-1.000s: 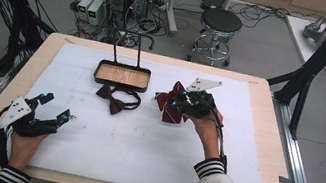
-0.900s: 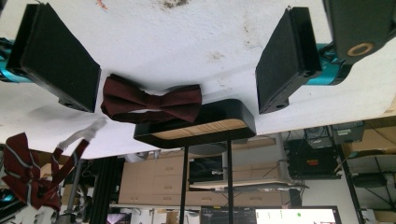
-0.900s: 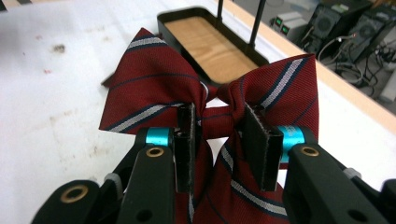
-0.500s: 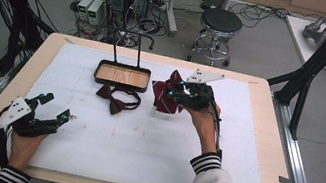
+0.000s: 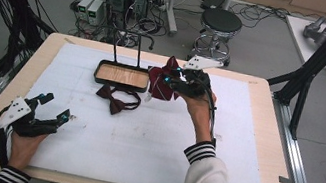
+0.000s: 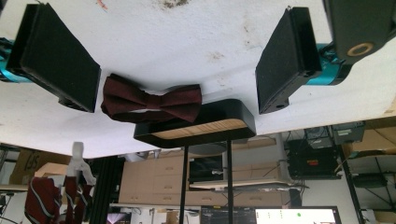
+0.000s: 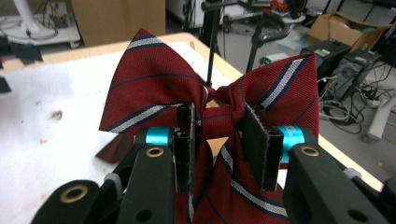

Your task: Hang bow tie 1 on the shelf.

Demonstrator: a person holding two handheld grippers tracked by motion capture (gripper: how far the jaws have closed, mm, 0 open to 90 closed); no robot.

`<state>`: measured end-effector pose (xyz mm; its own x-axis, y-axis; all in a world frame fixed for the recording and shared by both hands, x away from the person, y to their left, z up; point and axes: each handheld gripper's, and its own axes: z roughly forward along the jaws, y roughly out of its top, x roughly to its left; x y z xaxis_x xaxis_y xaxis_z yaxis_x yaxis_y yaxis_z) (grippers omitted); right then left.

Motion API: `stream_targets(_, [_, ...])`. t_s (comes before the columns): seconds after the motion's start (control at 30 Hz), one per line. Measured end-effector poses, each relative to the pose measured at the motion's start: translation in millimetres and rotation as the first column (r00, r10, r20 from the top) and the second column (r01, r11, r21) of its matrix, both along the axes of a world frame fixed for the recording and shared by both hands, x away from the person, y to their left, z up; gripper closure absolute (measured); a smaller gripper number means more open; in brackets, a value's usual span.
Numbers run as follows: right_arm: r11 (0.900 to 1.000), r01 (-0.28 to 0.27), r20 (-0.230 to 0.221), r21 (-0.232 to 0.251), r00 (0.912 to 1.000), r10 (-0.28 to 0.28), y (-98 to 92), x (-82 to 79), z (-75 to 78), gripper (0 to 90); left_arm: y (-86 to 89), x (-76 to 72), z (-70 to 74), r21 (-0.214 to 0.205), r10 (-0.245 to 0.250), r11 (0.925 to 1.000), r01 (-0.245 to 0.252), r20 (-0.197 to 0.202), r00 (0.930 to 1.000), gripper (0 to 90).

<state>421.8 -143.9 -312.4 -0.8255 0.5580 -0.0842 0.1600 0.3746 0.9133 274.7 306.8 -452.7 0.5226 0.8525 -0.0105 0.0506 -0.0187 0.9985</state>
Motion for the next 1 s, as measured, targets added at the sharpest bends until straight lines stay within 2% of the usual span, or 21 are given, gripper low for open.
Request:
stream_targets(0.3, [0.9984, 0.016, 0.006, 0.055, 0.9999, -0.016, 1.3, 10.2, 2.7, 67.0, -0.3, -0.4, 0.0, 0.007, -0.006, 1.0, 0.006, 0.006, 1.0, 14.6])
stream_targets(0.43, [0.9984, 0.01, 0.016, 0.056, 0.9998, -0.011, 1.8, 14.8, 4.2, 67.0, 0.3, 0.0, -0.2, -0.004, -0.005, 1.0, 0.005, 0.003, 1.0, 14.6])
stream_targets(0.57, [0.9928, -0.001, 0.019, 0.119, 0.9998, -0.001, 3.3, 20.6, 5.5, 66.9, 0.2, 0.0, -0.2, -0.004, -0.005, 1.0, 0.005, 0.004, 1.0, 14.6])
stream_targets(0.67, [0.9893, -0.016, 0.025, 0.145, 0.9996, 0.012, 7.1, 24.5, 6.3, 66.9, 0.4, 0.0, -0.1, -0.004, -0.006, 1.0, 0.006, 0.002, 1.0, 14.6])
stream_targets(0.83, [0.989, -0.022, 0.023, 0.146, 0.9996, 0.019, 13.8, 32.4, 5.1, 67.0, 0.2, -0.1, -0.1, -0.001, -0.004, 1.0, 0.004, 0.003, 1.0, 14.6])
stream_targets(0.9, [0.9863, -0.025, 0.018, 0.163, 0.9996, 0.022, 16.0, 36.0, 5.3, 67.0, 0.0, 0.3, -0.1, -0.002, -0.004, 1.0, 0.004, 0.003, 1.0, 14.6])
stream_targets(1.0, [0.9876, -0.02, 0.02, 0.156, 0.9996, 0.017, 19.7, 41.7, 6.9, 67.0, 0.3, 0.7, 0.0, -0.002, -0.004, 1.0, 0.004, -0.001, 1.0, 14.6])
